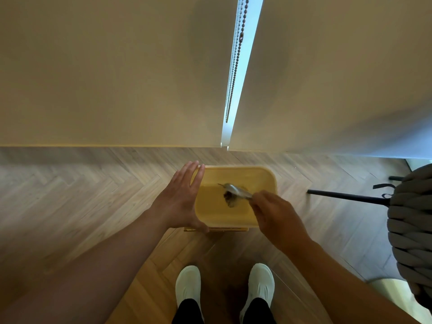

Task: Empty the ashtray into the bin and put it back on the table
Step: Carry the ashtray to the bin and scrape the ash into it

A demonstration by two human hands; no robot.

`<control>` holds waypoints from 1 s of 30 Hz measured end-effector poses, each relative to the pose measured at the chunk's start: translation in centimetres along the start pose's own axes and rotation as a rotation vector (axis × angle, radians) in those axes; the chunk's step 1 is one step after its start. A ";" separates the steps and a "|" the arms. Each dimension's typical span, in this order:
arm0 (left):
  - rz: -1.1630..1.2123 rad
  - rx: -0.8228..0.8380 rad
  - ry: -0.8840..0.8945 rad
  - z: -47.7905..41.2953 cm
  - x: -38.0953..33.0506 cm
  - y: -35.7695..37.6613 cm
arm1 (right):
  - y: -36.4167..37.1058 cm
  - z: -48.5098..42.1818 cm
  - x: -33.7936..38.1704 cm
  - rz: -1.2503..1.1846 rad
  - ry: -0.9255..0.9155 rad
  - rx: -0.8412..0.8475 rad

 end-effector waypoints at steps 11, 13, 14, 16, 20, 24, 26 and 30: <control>0.014 -0.005 -0.007 0.2 0.0 0.2 | 1.2 1.3 0.4 0.176 -0.089 0.018; 0.014 -0.004 -0.006 0.2 0.0 0.2 | 1.0 1.3 0.3 0.175 -0.078 0.030; 0.015 -0.003 -0.007 0.2 0.0 0.1 | 1.0 1.3 0.3 0.175 -0.075 0.034; 0.019 -0.003 -0.009 0.1 -0.1 0.1 | 0.9 1.3 0.2 0.179 -0.075 0.035; 0.027 -0.009 -0.010 0.1 -0.1 0.0 | 0.8 1.3 0.2 0.181 -0.086 0.021; 0.029 -0.011 -0.018 0.0 -0.2 -0.1 | 0.9 1.2 0.2 0.181 -0.095 0.021; 0.037 -0.008 -0.021 -0.1 -0.2 -0.2 | 1.0 1.2 0.1 0.173 -0.093 0.023; 0.034 -0.013 -0.023 -0.1 -0.2 -0.3 | 1.0 1.1 0.0 0.166 -0.102 0.029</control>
Point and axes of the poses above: each hand's wrist, its own z-axis away from the middle knuckle, its own y-axis out of the palm, x = y × z, the point moved 1 cm from there along -z, towards the middle knuckle, and after that the axes turned 12 degrees about -y, right-handed, at the moved point
